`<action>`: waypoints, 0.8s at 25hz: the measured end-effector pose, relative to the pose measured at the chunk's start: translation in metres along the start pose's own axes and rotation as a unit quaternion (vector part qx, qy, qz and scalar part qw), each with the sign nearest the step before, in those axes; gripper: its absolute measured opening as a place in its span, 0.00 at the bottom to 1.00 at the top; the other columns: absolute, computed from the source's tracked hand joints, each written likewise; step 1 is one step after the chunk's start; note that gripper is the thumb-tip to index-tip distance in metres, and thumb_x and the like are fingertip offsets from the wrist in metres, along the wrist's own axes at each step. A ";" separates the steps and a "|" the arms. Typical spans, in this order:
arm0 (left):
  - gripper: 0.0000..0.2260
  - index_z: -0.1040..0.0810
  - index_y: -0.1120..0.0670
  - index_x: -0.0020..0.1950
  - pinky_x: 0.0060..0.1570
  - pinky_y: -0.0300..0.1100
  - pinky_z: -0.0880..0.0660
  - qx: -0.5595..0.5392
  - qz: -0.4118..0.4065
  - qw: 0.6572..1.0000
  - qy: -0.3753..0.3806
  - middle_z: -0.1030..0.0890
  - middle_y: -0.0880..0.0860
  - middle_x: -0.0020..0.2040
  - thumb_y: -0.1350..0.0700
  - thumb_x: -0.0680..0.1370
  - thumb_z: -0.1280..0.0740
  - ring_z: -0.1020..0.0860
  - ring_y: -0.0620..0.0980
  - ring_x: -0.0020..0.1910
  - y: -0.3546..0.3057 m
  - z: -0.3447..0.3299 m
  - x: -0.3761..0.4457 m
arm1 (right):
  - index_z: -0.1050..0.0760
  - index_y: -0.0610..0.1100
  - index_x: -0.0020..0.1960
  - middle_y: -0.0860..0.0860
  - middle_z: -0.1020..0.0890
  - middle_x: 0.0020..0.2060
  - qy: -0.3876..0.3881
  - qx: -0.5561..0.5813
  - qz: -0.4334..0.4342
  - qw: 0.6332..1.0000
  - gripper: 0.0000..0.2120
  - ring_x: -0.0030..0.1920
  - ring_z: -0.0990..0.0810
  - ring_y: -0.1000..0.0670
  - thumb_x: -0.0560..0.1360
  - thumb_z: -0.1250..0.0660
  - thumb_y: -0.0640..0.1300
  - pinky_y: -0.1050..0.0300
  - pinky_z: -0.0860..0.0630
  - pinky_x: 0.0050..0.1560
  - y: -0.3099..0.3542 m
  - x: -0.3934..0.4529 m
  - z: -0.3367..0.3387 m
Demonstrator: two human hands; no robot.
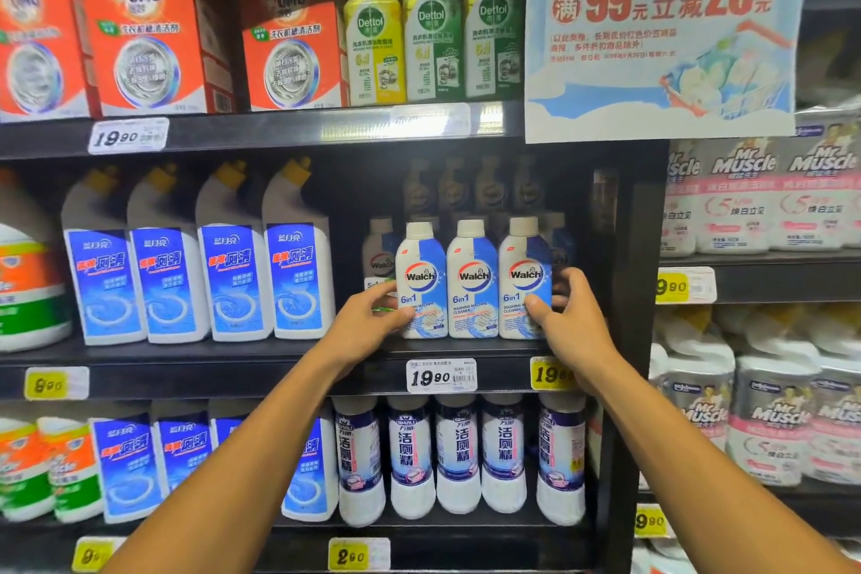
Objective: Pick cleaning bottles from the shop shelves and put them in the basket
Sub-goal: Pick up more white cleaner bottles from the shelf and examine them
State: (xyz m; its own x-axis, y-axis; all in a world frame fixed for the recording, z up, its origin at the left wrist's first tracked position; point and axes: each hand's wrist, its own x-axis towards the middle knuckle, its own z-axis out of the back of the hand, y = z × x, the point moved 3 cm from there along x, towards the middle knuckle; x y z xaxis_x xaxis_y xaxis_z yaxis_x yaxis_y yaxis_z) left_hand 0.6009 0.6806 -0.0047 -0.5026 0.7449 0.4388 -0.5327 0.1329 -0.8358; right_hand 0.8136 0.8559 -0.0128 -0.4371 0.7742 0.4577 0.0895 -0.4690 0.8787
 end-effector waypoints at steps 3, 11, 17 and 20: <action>0.14 0.22 0.42 0.57 0.53 0.40 0.21 0.000 -0.003 1.000 -0.006 0.17 0.48 0.49 0.60 0.77 0.29 0.18 0.41 0.47 0.001 0.000 0.001 | 0.36 0.46 0.70 0.58 0.24 0.48 0.001 -0.003 0.003 1.000 0.22 0.46 0.21 0.59 0.80 0.33 0.41 0.68 0.23 0.33 0.002 -0.002 -0.001; 0.15 0.22 0.40 0.54 0.55 0.43 0.20 -0.021 0.011 1.000 0.002 0.16 0.48 0.50 0.60 0.77 0.29 0.18 0.47 0.53 0.000 0.002 0.000 | 0.37 0.47 0.71 0.49 0.23 0.59 0.003 -0.005 0.004 1.000 0.22 0.53 0.20 0.54 0.80 0.34 0.43 0.67 0.22 0.39 0.004 -0.006 -0.002; 0.27 0.33 0.51 0.72 0.64 0.50 0.26 0.094 0.036 0.995 -0.009 0.20 0.48 0.59 0.53 0.76 0.27 0.21 0.47 0.59 -0.006 -0.004 -0.003 | 0.39 0.45 0.75 0.46 0.25 0.68 -0.019 -0.024 0.020 0.999 0.27 0.67 0.26 0.48 0.80 0.33 0.44 0.43 0.25 0.66 0.005 -0.014 0.001; 0.29 0.38 0.51 0.75 0.66 0.45 0.29 0.081 0.014 0.995 -0.051 0.25 0.47 0.65 0.52 0.77 0.29 0.26 0.42 0.64 -0.017 0.000 -0.024 | 0.40 0.46 0.76 0.50 0.30 0.72 -0.033 -0.019 0.061 0.997 0.28 0.70 0.30 0.53 0.80 0.34 0.44 0.53 0.30 0.71 0.009 -0.031 0.003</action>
State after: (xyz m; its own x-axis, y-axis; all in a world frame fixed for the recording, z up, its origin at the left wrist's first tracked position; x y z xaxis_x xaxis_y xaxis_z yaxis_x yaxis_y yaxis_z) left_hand 0.6221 0.6605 -0.0013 -0.5811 0.6757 0.4536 -0.6156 -0.0004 -0.7881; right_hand 0.8307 0.8292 -0.0189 -0.3647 0.7363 0.5700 0.1037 -0.5762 0.8107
